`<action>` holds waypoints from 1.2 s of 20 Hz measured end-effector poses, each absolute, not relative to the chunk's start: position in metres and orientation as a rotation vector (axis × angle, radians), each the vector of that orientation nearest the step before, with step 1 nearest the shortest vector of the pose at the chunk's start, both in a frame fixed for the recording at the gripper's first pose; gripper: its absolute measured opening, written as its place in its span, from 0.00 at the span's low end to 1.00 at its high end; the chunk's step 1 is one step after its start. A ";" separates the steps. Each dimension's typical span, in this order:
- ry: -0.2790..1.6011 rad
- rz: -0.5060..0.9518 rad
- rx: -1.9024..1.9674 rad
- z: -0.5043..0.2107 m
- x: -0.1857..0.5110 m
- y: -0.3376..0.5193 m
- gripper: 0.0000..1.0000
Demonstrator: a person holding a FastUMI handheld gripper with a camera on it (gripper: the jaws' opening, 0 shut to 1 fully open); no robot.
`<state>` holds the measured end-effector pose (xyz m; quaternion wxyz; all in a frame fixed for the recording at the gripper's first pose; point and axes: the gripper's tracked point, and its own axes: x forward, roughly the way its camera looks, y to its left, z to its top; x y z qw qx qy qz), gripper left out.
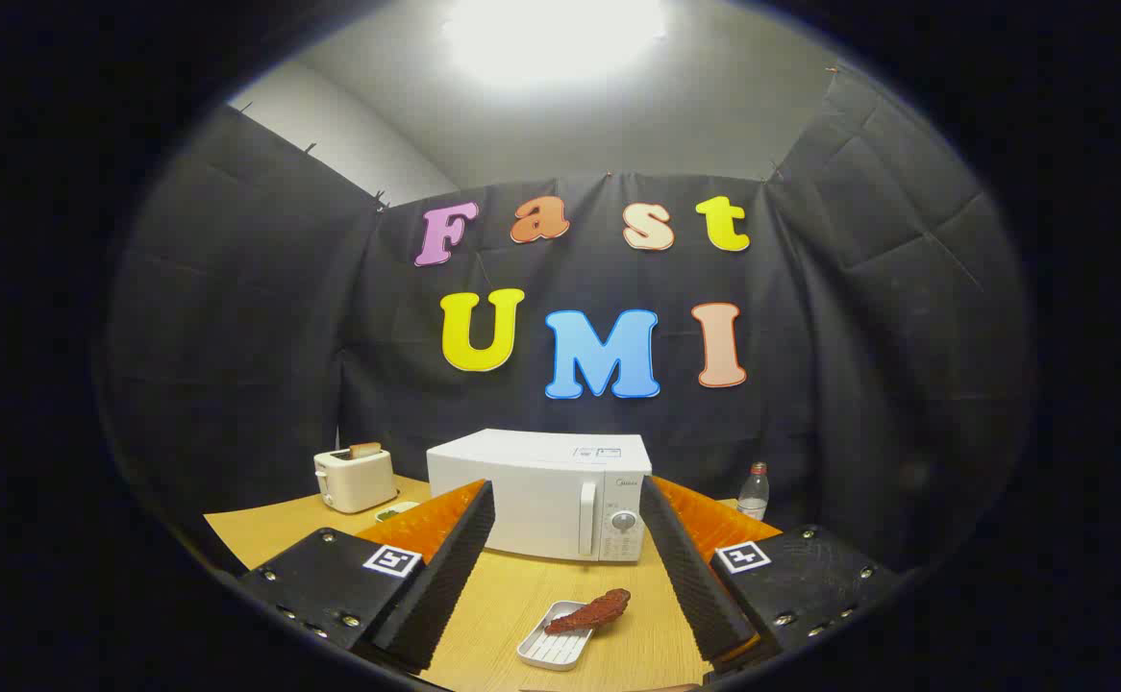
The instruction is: Open the microwave, put the food inside, and close the microwave door.
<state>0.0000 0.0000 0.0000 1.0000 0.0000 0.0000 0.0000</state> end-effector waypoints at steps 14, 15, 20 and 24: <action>-0.003 -0.003 -0.014 0.002 -0.002 0.000 0.96; -0.004 -0.003 -0.012 0.003 -0.002 0.000 0.96; -0.006 -0.004 -0.018 0.001 -0.001 0.002 0.96; 0.010 0.030 0.020 -0.007 0.009 0.014 0.96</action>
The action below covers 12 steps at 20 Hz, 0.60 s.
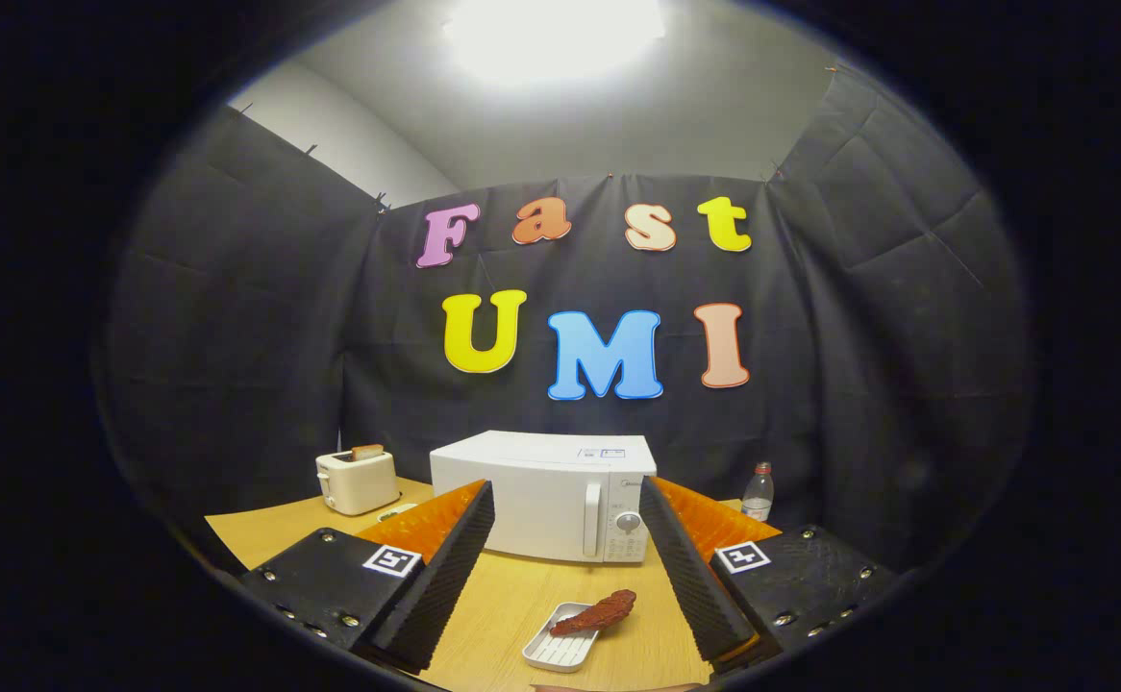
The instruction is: Open the microwave, put the food inside, and close the microwave door.
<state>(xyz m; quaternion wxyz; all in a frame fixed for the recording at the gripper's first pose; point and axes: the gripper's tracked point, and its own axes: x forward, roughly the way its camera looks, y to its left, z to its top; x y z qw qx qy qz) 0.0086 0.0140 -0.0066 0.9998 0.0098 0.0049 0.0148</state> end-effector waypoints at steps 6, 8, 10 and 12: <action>0.049 0.037 0.037 -0.028 0.038 0.015 0.96; 0.056 0.009 0.031 -0.037 0.052 0.012 0.96; 0.072 0.009 0.026 -0.046 0.067 0.013 0.96; 0.065 0.007 0.026 -0.050 0.081 0.014 0.96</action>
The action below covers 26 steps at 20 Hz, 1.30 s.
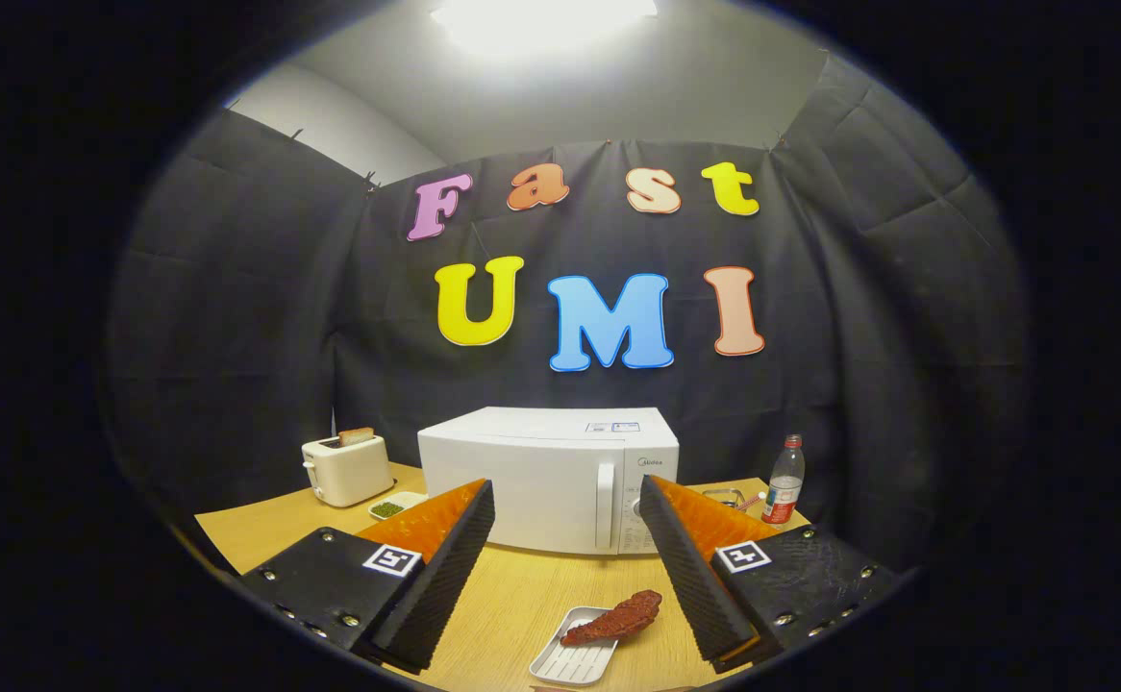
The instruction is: Open the microwave, put the food inside, and close the microwave door.
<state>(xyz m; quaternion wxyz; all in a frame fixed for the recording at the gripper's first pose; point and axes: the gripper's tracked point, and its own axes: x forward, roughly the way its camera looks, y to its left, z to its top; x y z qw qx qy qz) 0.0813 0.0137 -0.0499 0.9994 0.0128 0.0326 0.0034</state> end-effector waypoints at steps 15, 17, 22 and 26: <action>0.172 -0.068 0.072 -0.134 0.220 -0.009 0.96; 0.168 -0.088 0.089 -0.141 0.235 -0.015 0.96; 0.187 -0.130 0.118 -0.164 0.271 -0.029 0.96; 0.196 -0.165 0.103 -0.183 0.300 -0.043 0.96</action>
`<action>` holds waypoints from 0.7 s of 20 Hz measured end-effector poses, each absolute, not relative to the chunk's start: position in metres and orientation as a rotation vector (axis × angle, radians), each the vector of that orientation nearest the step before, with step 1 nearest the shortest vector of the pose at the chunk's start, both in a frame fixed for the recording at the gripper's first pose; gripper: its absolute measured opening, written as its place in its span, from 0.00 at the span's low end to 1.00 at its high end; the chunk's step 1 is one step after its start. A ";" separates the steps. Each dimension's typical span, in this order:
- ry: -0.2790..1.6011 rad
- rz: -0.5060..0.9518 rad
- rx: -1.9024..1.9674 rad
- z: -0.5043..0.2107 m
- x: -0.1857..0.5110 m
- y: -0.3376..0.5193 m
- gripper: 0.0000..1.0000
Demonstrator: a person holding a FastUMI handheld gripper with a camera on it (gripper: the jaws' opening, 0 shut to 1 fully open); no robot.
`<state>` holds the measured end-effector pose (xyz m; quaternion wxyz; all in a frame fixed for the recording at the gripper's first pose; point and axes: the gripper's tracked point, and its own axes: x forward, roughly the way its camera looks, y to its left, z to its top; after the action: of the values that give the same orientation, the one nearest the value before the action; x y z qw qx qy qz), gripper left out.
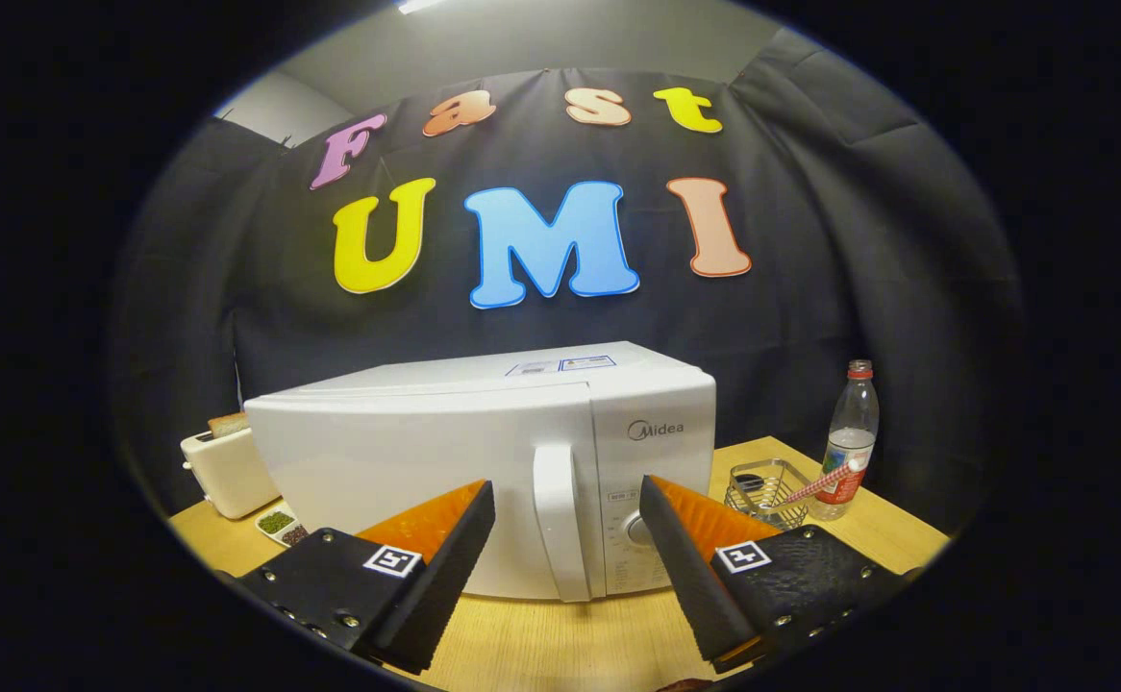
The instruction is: Open the microwave, put the food inside, and close the microwave door.
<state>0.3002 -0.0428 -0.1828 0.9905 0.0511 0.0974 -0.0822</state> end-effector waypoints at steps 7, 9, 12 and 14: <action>0.174 -0.150 0.050 -0.193 0.313 -0.041 0.71; 0.204 -0.114 0.050 -0.202 0.315 -0.027 0.46; 0.210 -0.169 0.035 -0.202 0.313 -0.036 0.23; 0.219 -0.152 0.073 -0.202 0.311 -0.035 0.23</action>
<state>0.3112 -0.0348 -0.2024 0.9905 0.0364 0.1090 -0.0759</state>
